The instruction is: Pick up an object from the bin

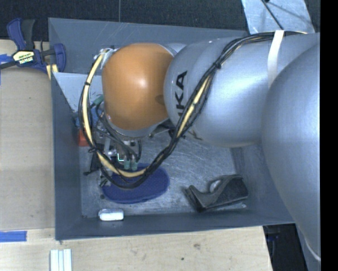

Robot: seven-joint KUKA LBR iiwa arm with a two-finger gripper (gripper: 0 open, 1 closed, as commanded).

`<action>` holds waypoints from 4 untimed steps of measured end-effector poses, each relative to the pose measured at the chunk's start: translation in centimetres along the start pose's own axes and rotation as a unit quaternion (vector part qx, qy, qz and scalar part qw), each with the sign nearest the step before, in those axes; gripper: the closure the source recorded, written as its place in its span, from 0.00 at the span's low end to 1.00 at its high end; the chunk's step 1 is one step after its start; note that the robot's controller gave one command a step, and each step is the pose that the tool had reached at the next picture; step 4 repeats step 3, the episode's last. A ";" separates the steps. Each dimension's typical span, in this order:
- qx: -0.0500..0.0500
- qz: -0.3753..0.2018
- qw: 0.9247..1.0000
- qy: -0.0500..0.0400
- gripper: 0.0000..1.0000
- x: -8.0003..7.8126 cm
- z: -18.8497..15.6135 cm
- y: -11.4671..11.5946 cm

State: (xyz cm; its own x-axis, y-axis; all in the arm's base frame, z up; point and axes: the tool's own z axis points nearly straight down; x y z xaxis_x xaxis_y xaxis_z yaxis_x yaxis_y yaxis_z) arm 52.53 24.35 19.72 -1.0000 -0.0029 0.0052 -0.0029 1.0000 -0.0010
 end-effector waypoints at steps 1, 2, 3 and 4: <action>-0.001 -0.065 0.998 -0.001 0.00 -3.5 13.0 -6.0; -0.002 -0.065 0.998 -0.007 1.00 -3.9 12.3 -5.7; -0.001 -0.084 0.996 -0.009 1.00 -4.0 -2.7 -7.2; -0.001 -0.084 0.996 -0.009 1.00 -4.0 -2.7 -7.2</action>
Offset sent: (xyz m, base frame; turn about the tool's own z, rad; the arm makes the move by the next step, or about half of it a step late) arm 0.0345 -0.0580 -0.1272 -0.1332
